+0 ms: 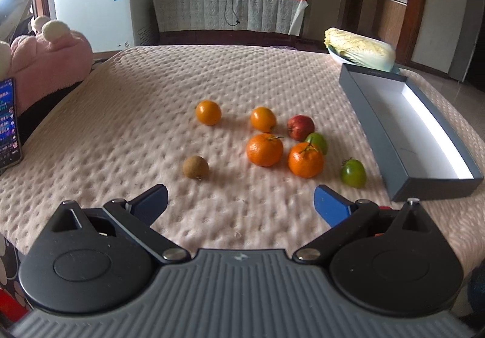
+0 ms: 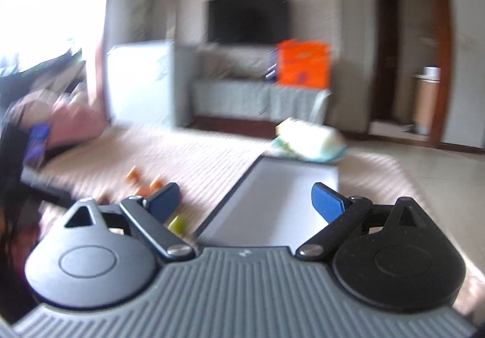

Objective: Organize fruits
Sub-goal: 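Move both grippers toward the red apple and small tan fruit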

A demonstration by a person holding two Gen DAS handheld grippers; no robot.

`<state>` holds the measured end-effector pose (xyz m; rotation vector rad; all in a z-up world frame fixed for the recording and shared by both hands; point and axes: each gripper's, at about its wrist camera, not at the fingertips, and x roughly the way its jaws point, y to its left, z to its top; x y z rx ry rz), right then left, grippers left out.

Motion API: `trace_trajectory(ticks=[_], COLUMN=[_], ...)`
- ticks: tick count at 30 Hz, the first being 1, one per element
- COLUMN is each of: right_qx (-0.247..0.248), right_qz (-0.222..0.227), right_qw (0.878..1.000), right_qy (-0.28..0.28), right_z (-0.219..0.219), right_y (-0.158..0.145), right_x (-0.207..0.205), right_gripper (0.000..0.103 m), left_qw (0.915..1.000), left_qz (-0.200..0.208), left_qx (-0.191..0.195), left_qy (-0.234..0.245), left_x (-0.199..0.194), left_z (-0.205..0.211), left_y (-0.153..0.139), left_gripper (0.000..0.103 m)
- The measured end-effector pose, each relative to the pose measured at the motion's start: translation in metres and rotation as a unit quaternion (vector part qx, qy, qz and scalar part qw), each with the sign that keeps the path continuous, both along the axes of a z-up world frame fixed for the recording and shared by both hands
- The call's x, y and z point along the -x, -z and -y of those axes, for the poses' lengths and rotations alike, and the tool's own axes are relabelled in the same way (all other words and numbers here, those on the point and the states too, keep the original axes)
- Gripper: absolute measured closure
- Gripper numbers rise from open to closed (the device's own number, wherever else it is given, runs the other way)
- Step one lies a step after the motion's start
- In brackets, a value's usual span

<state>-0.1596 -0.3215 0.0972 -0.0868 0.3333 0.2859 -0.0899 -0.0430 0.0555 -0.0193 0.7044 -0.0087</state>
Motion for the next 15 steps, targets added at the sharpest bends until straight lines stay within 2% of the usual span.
trace_trajectory(ticks=[2, 4, 6, 8, 9, 12, 15], right_qx=[0.013, 0.036, 0.059, 0.063, 0.060, 0.057, 0.066], right_qz=[-0.026, -0.042, -0.050, -0.067, -0.076, -0.100, -0.119], right_qw=[0.999, 0.996, 0.992, 0.990, 0.989, 0.987, 0.986], right_qy=[-0.041, -0.073, -0.097, -0.106, -0.110, -0.112, -0.101], right_z=[-0.020, -0.043, -0.057, -0.060, -0.059, -0.052, -0.050], right_y=[0.012, 0.025, 0.032, 0.032, 0.033, 0.044, 0.053], right_x=[0.006, 0.011, 0.010, 0.006, 0.004, -0.012, -0.021], right_gripper=[0.030, 0.031, 0.043, 0.045, 0.052, 0.064, 0.064], left_qw=[0.9999, 0.9995, 0.9985, 0.9977, 0.9974, 0.9972, 0.9977], left_qz=[-0.001, 0.006, 0.013, 0.014, 0.016, 0.009, -0.011], left_qx=[0.002, -0.015, -0.031, -0.024, -0.026, -0.036, -0.018], left_qy=[0.011, 0.026, 0.042, 0.062, 0.066, 0.065, 0.064], left_x=[0.007, 0.013, 0.018, 0.021, 0.022, 0.020, 0.013], left_z=[0.006, 0.013, 0.018, 0.018, 0.018, 0.015, 0.007], left_y=[0.001, 0.004, 0.006, 0.006, 0.006, 0.012, 0.015], left_gripper=[0.000, 0.000, 0.000, 0.000, 0.000, 0.001, 0.016])
